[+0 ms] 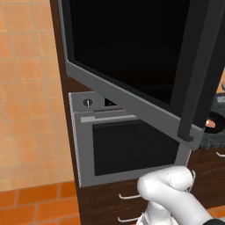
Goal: Open the microwave, place the bowl with waffle inside the microwave, then close the microwave door and turn it on.
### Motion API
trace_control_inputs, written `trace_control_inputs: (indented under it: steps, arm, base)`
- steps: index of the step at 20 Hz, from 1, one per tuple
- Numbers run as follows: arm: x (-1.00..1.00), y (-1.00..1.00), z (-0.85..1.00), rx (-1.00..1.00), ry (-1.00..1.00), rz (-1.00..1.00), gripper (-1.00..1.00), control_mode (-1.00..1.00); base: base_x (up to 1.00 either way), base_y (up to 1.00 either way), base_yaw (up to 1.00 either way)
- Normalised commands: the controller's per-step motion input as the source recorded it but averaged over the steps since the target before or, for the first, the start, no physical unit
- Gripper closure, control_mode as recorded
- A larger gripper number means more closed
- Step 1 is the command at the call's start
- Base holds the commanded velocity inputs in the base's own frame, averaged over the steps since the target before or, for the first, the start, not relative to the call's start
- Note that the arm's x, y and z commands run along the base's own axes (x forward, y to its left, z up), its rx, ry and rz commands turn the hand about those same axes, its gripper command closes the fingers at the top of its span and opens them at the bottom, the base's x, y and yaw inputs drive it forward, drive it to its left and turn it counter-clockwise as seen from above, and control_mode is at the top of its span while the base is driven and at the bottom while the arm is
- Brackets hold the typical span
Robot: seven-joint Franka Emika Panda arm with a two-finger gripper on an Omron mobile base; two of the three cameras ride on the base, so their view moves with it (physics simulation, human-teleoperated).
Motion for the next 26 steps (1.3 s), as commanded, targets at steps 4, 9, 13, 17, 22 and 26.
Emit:
trace_control_inputs:
  steps: [4,9,13,17,22,26]
  arm:
    - [1.00,0.53,-0.56,0.08,0.08,0.40,-1.00,-1.00]
    - [0.29,0.80,-0.15,0.02,0.05,0.15,-1.00,-1.00]
    - [-0.32,1.00,-0.07,0.00,-0.07,0.11,-1.00,-1.00]
    - [-0.24,0.66,-0.06,0.00,-0.02,0.06,-1.00,-1.00]
    - [0.03,-0.02,-0.01,0.00,0.03,0.00,-1.00,-1.00]
    - [0.23,-1.00,0.00,-0.06,0.30,-0.39,-1.00,-1.00]
  base:
    - [0.00,0.00,0.00]
    - [0.00,0.00,0.00]
    - [0.00,0.00,0.00]
    - [0.00,0.00,0.00]
    - [0.00,0.00,0.00]
    - [0.00,0.00,0.00]
